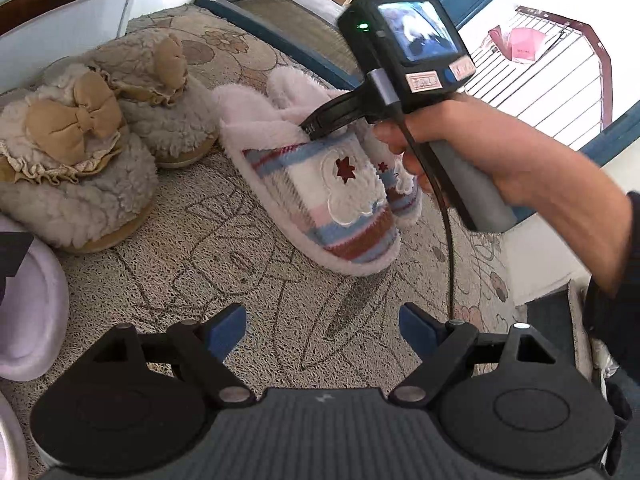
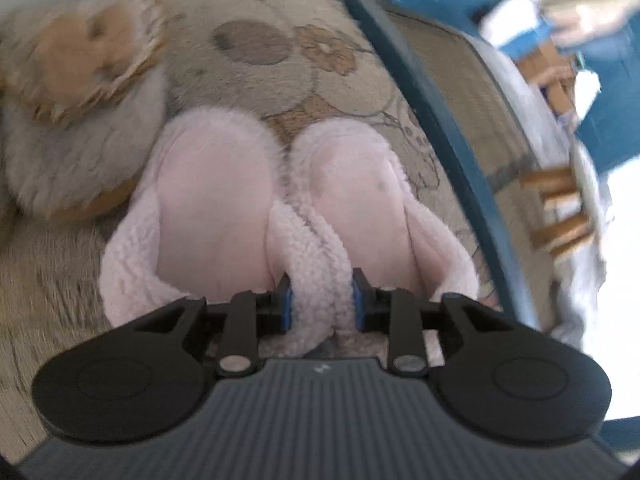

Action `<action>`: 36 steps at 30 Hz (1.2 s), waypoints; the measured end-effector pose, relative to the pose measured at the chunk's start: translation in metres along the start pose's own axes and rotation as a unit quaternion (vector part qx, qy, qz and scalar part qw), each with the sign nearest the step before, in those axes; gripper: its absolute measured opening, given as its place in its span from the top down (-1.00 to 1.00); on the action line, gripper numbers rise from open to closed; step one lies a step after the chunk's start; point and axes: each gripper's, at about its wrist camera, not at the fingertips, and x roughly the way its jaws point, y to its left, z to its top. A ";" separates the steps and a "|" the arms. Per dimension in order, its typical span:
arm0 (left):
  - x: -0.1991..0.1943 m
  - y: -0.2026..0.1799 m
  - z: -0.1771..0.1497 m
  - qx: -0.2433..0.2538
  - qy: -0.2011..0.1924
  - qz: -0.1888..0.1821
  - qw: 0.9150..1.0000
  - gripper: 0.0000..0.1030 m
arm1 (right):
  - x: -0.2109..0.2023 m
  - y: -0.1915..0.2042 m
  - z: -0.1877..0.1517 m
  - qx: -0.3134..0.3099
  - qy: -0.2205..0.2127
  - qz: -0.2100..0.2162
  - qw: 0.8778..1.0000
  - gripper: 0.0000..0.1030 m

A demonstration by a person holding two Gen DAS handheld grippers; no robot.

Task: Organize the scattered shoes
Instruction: 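Lower the pink slippers beside the fluffy slippers and open the right tool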

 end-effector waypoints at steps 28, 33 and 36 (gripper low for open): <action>-0.011 0.018 0.004 -0.030 -0.019 0.017 0.999 -0.68 | -0.058 0.025 -0.150 0.075 -0.138 0.012 0.988 -1.00; -0.013 0.024 0.002 -0.036 -0.018 0.023 0.999 -0.68 | -0.042 -0.001 -0.131 0.093 -0.112 -0.001 0.989 -1.00; -0.012 0.024 0.002 -0.039 -0.017 0.020 0.999 -0.68 | -0.036 -0.012 -0.129 0.084 -0.100 -0.053 0.990 -0.91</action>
